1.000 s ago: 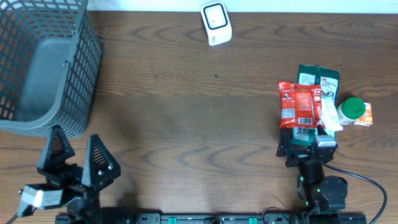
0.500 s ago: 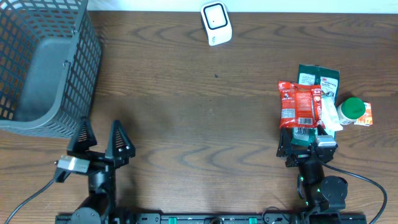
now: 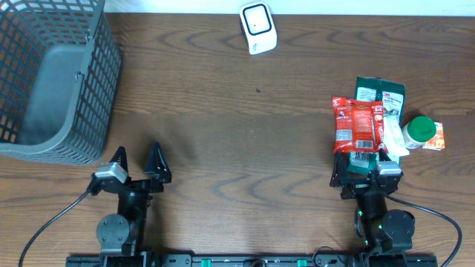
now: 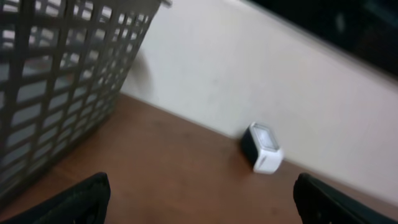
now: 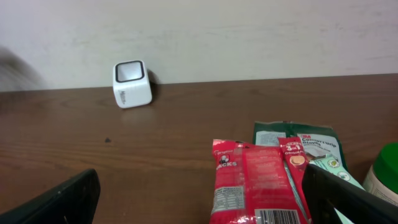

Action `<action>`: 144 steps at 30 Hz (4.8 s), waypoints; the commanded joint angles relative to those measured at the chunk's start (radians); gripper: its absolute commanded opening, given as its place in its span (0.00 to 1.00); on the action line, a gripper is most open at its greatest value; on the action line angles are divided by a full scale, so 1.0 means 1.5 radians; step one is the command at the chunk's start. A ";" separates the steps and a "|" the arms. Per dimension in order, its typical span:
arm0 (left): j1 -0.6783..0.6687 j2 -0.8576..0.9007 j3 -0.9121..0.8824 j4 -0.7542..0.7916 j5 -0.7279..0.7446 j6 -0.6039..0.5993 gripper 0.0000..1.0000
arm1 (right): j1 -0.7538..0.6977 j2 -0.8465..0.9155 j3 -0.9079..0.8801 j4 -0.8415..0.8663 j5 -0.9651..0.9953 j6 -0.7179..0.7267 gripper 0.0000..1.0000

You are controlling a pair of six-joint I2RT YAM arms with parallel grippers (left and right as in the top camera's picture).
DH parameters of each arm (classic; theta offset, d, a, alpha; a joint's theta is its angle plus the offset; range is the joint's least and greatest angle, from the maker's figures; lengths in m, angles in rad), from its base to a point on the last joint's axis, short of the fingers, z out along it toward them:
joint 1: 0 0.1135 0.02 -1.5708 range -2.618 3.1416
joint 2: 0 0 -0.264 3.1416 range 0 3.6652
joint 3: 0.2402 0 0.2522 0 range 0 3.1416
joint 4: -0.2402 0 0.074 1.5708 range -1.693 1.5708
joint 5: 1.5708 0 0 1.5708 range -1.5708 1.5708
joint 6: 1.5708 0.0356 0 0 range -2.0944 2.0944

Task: Scan the item barcode

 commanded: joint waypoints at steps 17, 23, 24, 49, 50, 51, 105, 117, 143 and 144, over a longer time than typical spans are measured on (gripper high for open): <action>0.001 -0.006 -0.001 -0.125 0.036 0.193 0.94 | -0.001 -0.003 -0.001 -0.003 -0.006 0.004 0.99; 0.001 -0.006 -0.001 -0.125 0.036 0.192 0.94 | -0.001 -0.003 -0.001 -0.003 -0.006 0.004 0.99; 0.001 -0.006 -0.001 -0.125 0.036 0.192 0.94 | -0.001 -0.003 -0.001 -0.003 -0.006 0.004 0.99; 0.002 -0.004 -0.001 -0.125 0.036 0.192 0.94 | -0.001 -0.003 -0.001 -0.003 -0.006 0.004 0.99; 0.002 -0.004 -0.001 -0.125 0.036 0.192 0.94 | -0.001 -0.003 -0.001 -0.003 -0.006 0.004 0.99; 0.002 -0.004 -0.001 -0.125 0.036 0.192 0.94 | -0.001 -0.003 -0.001 -0.003 -0.006 0.004 0.99; 0.002 -0.004 -0.001 -0.125 0.036 0.192 0.94 | -0.001 -0.003 -0.001 -0.003 -0.006 0.004 0.99; 0.002 -0.004 -0.001 -0.125 0.036 0.192 0.94 | -0.001 -0.003 -0.001 -0.003 -0.006 0.004 0.99; 0.002 -0.004 -0.001 -0.125 0.036 0.192 0.94 | -0.001 -0.003 -0.001 -0.003 -0.006 0.004 0.99; 0.002 -0.004 -0.001 -0.125 0.036 0.192 0.94 | -0.001 -0.003 -0.001 -0.003 -0.006 0.004 0.99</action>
